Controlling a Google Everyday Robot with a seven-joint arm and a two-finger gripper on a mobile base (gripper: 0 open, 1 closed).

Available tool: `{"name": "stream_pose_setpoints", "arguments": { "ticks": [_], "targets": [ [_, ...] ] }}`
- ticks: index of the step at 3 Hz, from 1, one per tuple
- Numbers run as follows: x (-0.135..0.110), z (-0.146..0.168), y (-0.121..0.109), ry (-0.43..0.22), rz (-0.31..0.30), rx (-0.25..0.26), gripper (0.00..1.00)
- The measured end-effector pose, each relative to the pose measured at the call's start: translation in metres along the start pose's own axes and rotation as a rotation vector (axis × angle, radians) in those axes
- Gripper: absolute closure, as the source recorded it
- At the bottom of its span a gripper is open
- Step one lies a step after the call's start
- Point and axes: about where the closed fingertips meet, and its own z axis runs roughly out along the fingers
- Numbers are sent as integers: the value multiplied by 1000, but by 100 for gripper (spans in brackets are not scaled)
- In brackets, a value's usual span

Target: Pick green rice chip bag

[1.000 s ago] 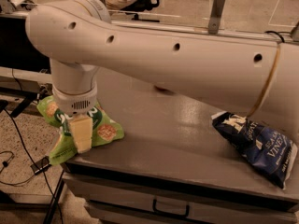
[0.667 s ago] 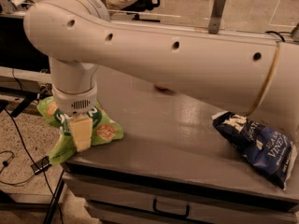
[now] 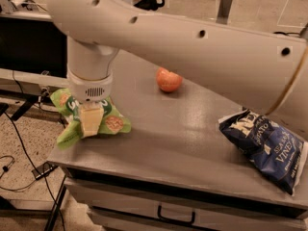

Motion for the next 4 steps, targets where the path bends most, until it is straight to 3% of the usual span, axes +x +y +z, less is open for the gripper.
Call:
{"name": "stream_pose_setpoints", "arguments": {
  "ticks": [2, 3, 4],
  "targets": [
    [41, -72, -24, -163, 154, 70, 100],
    [40, -74, -24, -158, 154, 84, 100],
    [39, -81, -24, -139, 153, 136, 100]
  ]
}}
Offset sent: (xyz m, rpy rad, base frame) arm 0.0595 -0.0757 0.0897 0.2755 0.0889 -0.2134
